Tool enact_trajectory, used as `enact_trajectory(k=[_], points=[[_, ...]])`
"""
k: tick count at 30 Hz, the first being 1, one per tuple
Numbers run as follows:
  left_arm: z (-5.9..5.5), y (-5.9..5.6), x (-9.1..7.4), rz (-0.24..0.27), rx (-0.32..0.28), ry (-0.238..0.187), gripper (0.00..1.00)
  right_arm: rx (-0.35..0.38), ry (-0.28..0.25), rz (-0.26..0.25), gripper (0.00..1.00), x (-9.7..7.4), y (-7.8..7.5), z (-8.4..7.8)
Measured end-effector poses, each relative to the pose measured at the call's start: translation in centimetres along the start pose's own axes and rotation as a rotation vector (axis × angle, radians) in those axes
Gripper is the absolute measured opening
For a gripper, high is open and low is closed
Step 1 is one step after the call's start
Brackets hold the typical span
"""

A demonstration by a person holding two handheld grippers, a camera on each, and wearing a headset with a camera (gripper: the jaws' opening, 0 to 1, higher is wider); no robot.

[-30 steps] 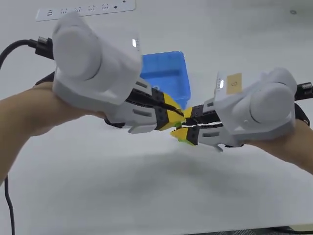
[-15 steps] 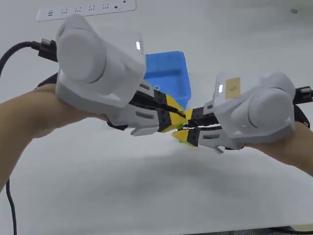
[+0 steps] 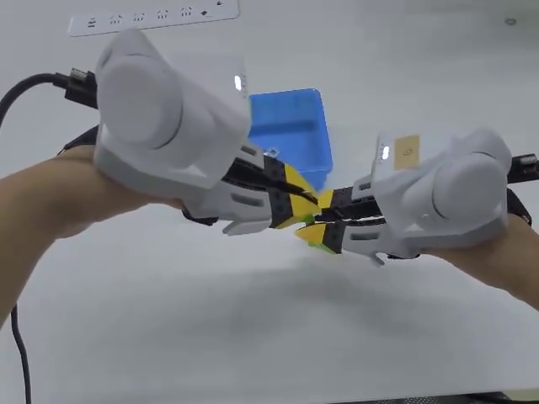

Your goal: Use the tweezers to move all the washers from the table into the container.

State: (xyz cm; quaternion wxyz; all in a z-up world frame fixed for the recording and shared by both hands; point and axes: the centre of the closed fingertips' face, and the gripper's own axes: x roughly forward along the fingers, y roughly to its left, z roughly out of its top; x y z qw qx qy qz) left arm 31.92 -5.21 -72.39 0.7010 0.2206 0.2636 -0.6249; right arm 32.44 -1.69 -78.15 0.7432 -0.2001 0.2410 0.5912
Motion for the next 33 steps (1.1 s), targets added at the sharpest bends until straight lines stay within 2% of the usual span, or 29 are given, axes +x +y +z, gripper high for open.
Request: enact_trajectory(k=[4,10,20,25,33], points=[[0.1,-0.4,-0.5,-0.001,0.004,-0.001,0.07,-0.013,0.005,0.005,0.10,0.0,0.4,0.4],[1.1,-0.5,-2.0,0.017,-0.008,-0.036,0.07,-0.027,-0.008,-0.002,0.11,-0.8,0.6,2.1],[2.4,-0.6,-4.9,0.050,0.027,-0.056,0.07,-0.099,-0.006,-0.018,0.11,-1.6,0.8,5.1],[3.4,-0.1,-6.6,0.077,0.027,-0.094,0.07,-0.117,-0.022,-0.035,0.11,-1.7,0.2,7.1],[3.8,2.0,-8.6,0.116,0.059,-0.094,0.07,-0.177,-0.025,-0.052,0.11,-1.1,-1.7,9.4]])
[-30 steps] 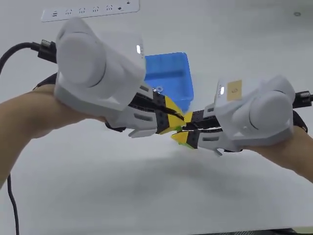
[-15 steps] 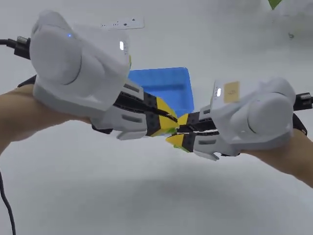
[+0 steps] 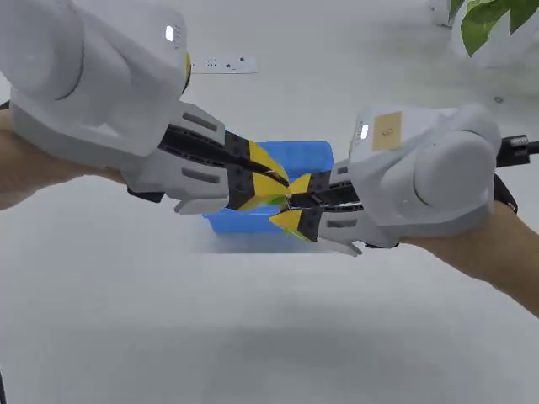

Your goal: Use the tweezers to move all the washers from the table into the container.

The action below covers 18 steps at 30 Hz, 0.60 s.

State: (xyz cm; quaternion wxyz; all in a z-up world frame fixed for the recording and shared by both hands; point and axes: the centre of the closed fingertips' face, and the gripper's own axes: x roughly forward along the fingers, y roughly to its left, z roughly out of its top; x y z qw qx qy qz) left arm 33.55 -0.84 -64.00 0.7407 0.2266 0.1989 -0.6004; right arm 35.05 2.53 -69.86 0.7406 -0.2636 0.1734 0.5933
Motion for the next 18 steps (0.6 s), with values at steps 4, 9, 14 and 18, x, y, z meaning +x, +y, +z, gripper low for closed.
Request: enact_trajectory(k=[4,9,14,18], points=[[-1.0,2.3,-0.3,0.016,0.005,-0.004,0.07,-0.015,-0.001,0.000,0.11,0.8,-1.5,0.3],[-1.2,3.9,-0.3,0.059,0.017,-0.017,0.07,-0.026,0.000,-0.006,0.11,1.6,-3.3,0.4],[-3.1,5.6,0.4,0.050,-0.009,-0.002,0.07,-0.021,0.018,0.011,0.11,2.9,-4.1,-0.7],[-4.5,6.6,1.3,0.052,-0.053,-0.001,0.07,0.001,0.037,0.021,0.11,3.8,-4.4,-2.1]])
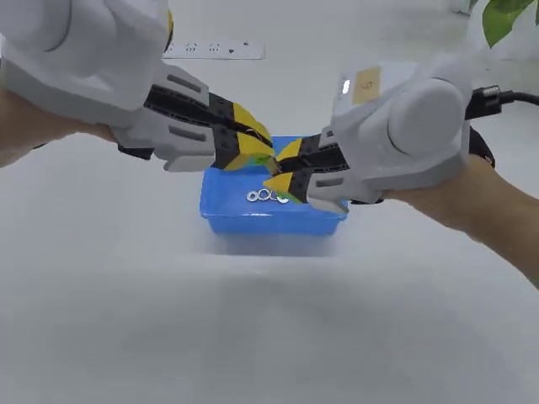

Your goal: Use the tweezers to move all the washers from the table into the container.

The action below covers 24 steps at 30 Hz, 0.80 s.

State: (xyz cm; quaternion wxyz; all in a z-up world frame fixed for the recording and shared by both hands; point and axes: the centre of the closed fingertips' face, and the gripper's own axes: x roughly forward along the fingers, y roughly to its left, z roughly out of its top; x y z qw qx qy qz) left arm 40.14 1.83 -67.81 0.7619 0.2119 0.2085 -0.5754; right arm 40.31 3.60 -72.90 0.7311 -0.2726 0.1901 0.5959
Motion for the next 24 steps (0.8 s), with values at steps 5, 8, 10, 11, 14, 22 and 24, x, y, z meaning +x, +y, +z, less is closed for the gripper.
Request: enact_trajectory(k=[5,8,10,11,14,22,24], points=[[-1.2,0.7,1.1,-0.014,-0.027,0.008,0.07,0.026,0.014,0.012,0.11,0.9,-0.4,-1.2],[-1.6,1.1,1.5,-0.024,-0.025,0.015,0.07,0.042,0.016,0.014,0.11,1.5,-0.6,-1.7],[-1.8,1.1,1.8,-0.027,-0.027,0.019,0.07,0.050,0.016,0.013,0.11,1.8,-0.8,-1.9],[-1.9,1.1,1.9,-0.029,-0.028,0.021,0.07,0.055,0.015,0.014,0.11,2.0,-0.8,-2.0],[-2.2,1.3,2.2,-0.031,-0.028,0.023,0.07,0.071,0.011,0.017,0.11,2.4,-1.0,-2.3],[-2.2,1.2,2.7,-0.040,-0.031,0.026,0.07,0.081,0.010,0.016,0.11,3.0,-1.2,-2.6],[-2.3,1.2,2.8,-0.043,-0.030,0.029,0.07,0.088,0.009,0.017,0.11,3.1,-1.2,-2.7]])
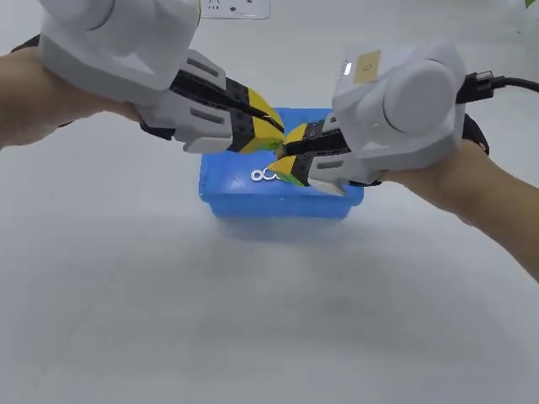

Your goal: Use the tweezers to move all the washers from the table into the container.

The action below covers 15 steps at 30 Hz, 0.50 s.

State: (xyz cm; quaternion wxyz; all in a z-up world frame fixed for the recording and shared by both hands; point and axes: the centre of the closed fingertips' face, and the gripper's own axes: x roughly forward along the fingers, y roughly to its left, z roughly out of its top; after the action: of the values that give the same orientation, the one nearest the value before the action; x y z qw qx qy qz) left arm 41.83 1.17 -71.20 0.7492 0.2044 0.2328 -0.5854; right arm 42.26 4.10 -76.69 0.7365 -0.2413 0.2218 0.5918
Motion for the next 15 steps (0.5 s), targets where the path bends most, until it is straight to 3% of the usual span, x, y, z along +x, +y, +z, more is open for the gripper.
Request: enact_trajectory(k=[15], points=[[-0.09,-0.46,1.01,-0.022,0.008,0.016,0.07,0.021,0.012,0.010,0.12,0.08,0.19,-0.92]])
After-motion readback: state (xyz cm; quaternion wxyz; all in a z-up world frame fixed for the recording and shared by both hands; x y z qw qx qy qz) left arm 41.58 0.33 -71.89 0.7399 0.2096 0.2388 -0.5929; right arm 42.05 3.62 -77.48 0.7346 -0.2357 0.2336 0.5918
